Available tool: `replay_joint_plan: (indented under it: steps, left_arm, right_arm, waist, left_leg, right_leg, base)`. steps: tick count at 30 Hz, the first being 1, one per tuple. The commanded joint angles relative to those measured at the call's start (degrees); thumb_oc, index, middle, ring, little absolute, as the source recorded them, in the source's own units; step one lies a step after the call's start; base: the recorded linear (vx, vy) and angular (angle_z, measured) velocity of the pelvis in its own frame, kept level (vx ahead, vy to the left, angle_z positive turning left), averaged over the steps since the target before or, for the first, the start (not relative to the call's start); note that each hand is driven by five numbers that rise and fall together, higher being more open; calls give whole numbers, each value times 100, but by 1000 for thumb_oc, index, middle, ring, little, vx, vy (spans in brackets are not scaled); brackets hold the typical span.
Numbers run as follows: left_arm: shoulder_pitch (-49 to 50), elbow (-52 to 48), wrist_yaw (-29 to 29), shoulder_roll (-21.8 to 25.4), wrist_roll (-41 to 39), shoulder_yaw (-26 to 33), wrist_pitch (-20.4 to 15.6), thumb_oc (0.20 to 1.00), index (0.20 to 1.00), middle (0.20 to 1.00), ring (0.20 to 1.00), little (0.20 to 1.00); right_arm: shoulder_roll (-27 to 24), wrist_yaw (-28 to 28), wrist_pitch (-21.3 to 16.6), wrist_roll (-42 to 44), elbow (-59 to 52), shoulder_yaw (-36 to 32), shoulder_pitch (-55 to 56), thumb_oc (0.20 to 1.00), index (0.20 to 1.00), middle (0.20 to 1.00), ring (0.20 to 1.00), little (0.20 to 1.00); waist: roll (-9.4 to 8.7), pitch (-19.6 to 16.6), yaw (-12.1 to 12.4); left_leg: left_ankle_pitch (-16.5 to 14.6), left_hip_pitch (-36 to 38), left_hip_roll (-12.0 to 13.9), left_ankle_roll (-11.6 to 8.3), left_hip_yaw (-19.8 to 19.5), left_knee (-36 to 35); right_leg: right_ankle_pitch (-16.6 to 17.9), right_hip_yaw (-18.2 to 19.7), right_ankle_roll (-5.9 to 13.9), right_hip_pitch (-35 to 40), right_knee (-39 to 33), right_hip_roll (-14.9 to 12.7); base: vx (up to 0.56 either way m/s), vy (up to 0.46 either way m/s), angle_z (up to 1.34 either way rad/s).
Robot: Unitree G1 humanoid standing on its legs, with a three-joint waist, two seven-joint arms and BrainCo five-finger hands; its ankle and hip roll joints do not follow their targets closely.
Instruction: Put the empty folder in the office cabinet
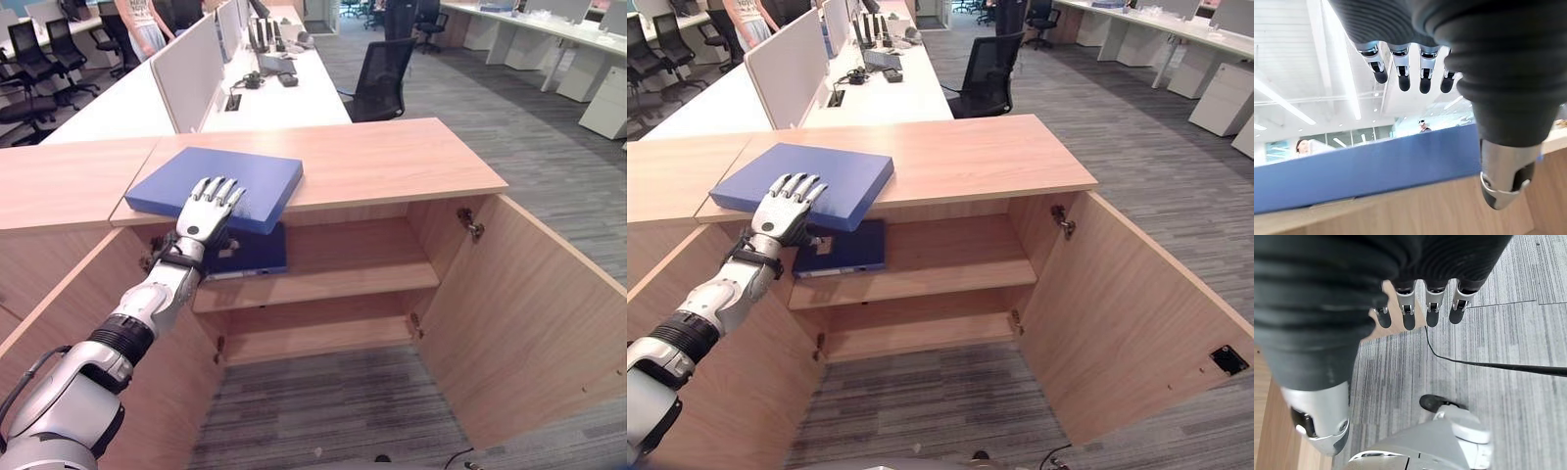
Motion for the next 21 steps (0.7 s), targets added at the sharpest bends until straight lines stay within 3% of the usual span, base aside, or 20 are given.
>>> replay_joint_plan:
  steps: [1, 21]
  left_arm:
    - [-1084, 230, 227, 123, -15, 364, 112, 1000, 1000, 1000, 1000, 1000]
    - [-1392, 608, 160, 189, -210, 206, 129, 1000, 1000, 1000, 1000, 1000]
  right_arm:
    - [-43, -44, -73, -142, 187, 174, -350, 1000, 1000, 1000, 1000, 1000]
    - [-82, -29, -24, -111, 226, 128, -390, 1000, 1000, 1000, 1000, 1000]
  waist:
    - [93, 127, -44]
    - [128, 193, -119]
  left_leg:
    - [-390, 148, 5, -131, -173, 72]
    - [-411, 114, -25, -100, -144, 72]
  right_leg:
    - [-705, 59, 389, 486, 130, 42]
    - [-709, 125, 425, 356, 243, 3]
  base:
    - [0, 0, 0]
    - [11, 5, 0]
